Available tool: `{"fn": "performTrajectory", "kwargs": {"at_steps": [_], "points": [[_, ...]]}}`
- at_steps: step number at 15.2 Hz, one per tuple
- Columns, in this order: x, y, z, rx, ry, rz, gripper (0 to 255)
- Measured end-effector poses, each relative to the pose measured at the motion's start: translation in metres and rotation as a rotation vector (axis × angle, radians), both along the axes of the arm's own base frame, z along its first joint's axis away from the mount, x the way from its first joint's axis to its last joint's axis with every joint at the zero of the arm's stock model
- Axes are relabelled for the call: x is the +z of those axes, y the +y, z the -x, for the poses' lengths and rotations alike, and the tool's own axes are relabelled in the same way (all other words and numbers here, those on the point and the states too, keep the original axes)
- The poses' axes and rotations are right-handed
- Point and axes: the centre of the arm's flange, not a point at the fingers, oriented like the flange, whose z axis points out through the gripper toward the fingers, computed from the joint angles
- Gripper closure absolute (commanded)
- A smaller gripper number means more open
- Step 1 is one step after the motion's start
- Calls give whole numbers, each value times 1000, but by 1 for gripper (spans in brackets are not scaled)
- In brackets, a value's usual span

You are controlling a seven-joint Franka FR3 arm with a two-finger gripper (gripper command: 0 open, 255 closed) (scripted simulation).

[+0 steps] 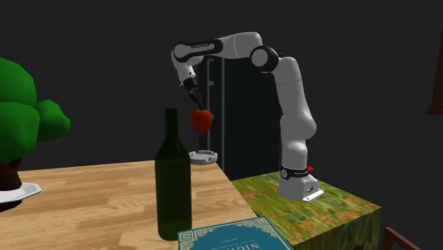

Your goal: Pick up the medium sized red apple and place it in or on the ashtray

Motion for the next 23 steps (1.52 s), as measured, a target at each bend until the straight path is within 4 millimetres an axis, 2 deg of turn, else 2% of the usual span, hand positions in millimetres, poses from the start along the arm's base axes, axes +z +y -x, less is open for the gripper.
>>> {"fn": "performTrajectory", "kwargs": {"at_steps": [23], "points": [[-118, 0, 0, 0, 0, 0, 255]]}}
